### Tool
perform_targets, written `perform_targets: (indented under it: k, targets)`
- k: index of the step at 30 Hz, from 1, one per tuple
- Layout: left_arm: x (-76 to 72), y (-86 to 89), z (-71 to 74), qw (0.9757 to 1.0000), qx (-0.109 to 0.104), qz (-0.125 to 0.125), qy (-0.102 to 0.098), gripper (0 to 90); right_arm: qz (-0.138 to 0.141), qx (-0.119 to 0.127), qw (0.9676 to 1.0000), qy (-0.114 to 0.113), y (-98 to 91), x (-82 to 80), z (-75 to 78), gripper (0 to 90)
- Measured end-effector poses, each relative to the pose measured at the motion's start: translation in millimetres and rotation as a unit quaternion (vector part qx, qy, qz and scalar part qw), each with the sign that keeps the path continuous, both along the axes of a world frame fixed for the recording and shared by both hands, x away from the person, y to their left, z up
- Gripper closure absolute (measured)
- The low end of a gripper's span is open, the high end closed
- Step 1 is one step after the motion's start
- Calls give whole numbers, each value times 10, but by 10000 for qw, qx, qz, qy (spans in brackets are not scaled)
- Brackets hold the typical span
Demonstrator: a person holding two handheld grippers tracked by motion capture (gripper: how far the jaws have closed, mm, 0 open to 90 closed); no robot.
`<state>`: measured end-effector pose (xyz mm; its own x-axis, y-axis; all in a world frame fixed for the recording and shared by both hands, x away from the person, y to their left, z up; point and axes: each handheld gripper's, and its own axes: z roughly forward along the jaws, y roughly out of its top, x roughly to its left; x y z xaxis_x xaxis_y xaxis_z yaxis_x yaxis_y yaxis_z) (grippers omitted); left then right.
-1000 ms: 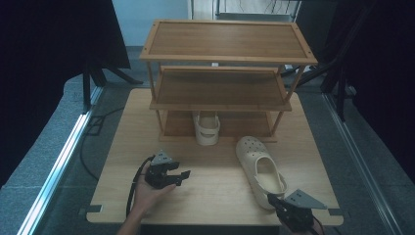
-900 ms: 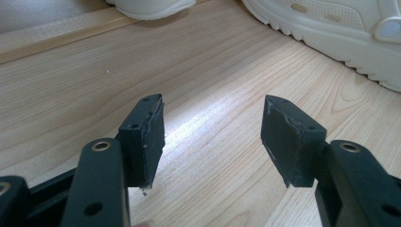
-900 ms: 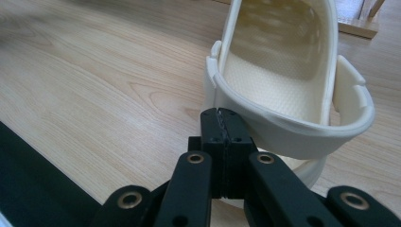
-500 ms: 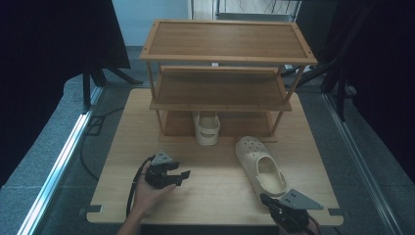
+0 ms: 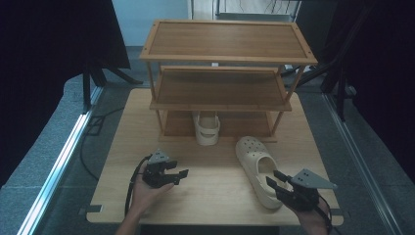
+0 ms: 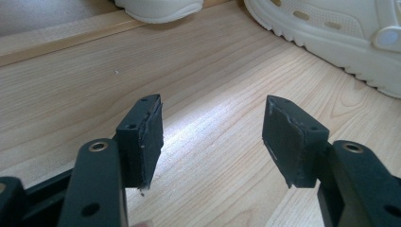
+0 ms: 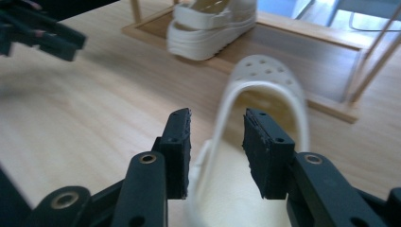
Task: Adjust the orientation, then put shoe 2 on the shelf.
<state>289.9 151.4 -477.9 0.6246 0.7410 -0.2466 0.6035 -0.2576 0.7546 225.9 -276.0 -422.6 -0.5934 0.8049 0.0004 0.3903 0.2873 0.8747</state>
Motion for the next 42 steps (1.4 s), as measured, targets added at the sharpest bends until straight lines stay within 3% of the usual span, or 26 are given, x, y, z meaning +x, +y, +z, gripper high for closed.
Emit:
perform_targets:
  k: [10, 13, 23, 42]
  targets:
    - [1, -4, 1, 10000, 8, -10, 17, 388, -212, -156, 9996, 131, -101, 201, -21, 589]
    - [-1, -10, -3, 10000, 13, -30, 27, 386, -314, -279, 9988, 236, -129, 285, -77, 570]
    - [11, -24, -33, 9999, 63, -80, 118, 382, -484, -367, 9969, 502, -189, 470, -242, 539]
    - [13, 5, -33, 9998, 64, -86, 146, 388, -644, -553, 9921, 921, -134, 844, -465, 621]
